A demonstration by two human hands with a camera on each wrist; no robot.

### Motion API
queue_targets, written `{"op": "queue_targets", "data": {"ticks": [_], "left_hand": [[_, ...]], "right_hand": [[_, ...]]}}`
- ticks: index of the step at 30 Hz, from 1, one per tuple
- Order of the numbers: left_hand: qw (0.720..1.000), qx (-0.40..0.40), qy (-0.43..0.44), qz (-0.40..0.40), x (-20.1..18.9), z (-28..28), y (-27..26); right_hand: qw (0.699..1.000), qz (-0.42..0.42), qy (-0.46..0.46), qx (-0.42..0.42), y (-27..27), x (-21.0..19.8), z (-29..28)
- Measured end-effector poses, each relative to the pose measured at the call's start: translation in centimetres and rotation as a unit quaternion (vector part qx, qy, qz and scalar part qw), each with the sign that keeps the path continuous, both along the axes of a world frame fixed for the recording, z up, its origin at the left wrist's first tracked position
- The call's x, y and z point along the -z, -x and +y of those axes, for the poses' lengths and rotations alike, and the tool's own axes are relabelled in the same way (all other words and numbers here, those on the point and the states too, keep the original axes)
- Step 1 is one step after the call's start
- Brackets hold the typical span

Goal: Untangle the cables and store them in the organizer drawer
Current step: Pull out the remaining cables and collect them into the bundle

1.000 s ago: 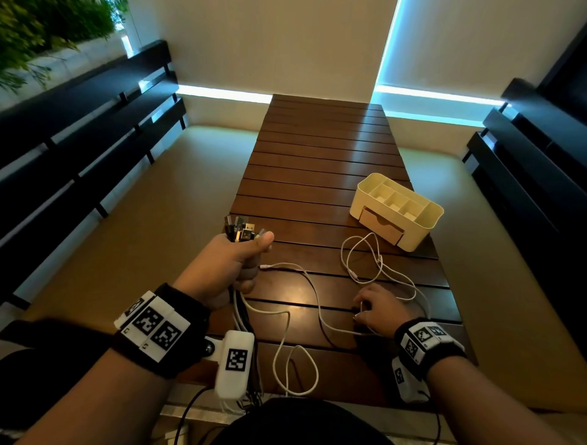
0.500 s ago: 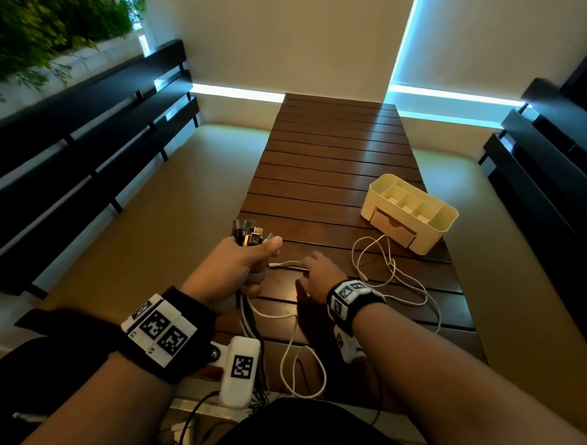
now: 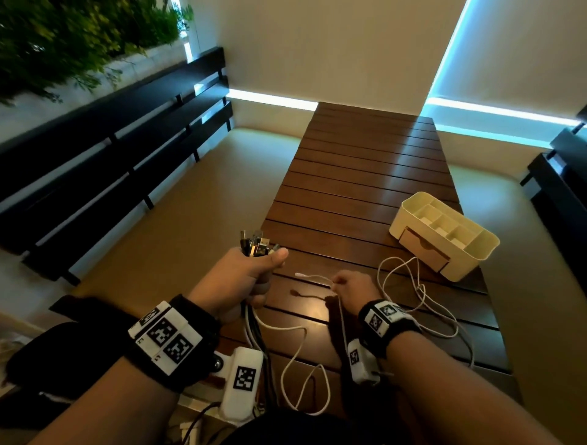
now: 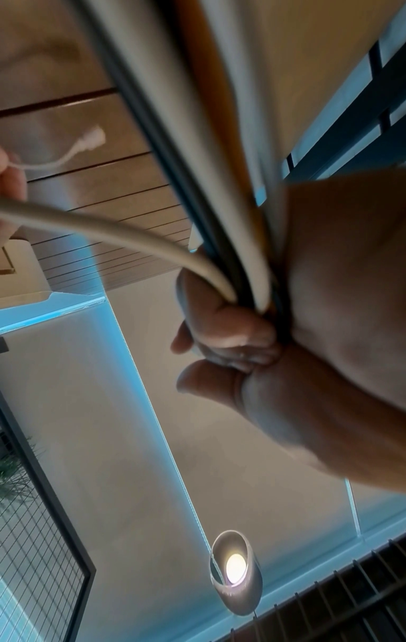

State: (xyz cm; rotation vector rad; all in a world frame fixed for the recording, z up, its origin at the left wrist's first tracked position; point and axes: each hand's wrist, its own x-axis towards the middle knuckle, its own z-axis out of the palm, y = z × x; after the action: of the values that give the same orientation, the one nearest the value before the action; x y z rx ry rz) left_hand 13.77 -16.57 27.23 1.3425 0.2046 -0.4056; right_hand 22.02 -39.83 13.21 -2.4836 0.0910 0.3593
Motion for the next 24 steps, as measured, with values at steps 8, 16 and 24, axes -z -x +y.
{"op": "queue_targets", "data": {"ticks": [8, 16, 24], "left_hand": [[0.999, 0.019, 0.029, -0.023, 0.4, -2.0, -1.2], [0.996, 0.058, 0.048, -0.041, 0.5, -3.8, -1.3], [0.996, 0.048, 0.05, -0.06, 0.7, -3.8, -0.8]], "right_hand": [[0.955, -0.023, -0.29, 0.057, 3.8, -4.5, -1.8], [0.957, -0.029, -0.284, 0.043, 6.7, -8.6, -2.1], [0.96, -0.022, -0.278, 0.011, 8.3, -10.1, -1.6]]}}
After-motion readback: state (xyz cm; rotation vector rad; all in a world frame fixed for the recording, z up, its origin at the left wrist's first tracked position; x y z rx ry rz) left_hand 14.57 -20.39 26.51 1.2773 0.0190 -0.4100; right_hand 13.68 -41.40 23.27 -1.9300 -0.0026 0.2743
